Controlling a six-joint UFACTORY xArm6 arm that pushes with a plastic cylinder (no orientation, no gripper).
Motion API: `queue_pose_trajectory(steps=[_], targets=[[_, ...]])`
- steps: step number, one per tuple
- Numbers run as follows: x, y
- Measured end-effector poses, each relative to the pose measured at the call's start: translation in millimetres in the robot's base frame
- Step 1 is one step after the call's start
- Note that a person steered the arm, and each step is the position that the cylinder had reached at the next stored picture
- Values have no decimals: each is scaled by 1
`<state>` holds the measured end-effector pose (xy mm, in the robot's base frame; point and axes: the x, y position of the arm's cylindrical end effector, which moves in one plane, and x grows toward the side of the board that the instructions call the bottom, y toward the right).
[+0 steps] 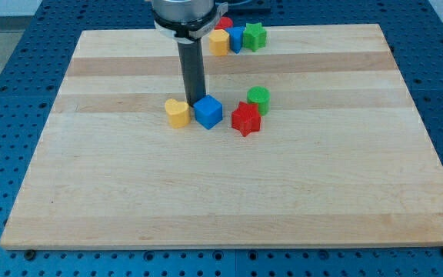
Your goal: Push the yellow heart blue cube into the green circle
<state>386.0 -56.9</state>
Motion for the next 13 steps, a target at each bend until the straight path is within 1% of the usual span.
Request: queue_pose_trajectory(steps=[1,2,3,4,5,6,7,8,9,10,11,12,13], targets=[[-16,-22],[-38,-82],[-18,-146],[24,-163],[36,-125],[36,-71],[32,-26],[21,2],[5,5],[2,-11],[46,-26],[91,19],[95,87]])
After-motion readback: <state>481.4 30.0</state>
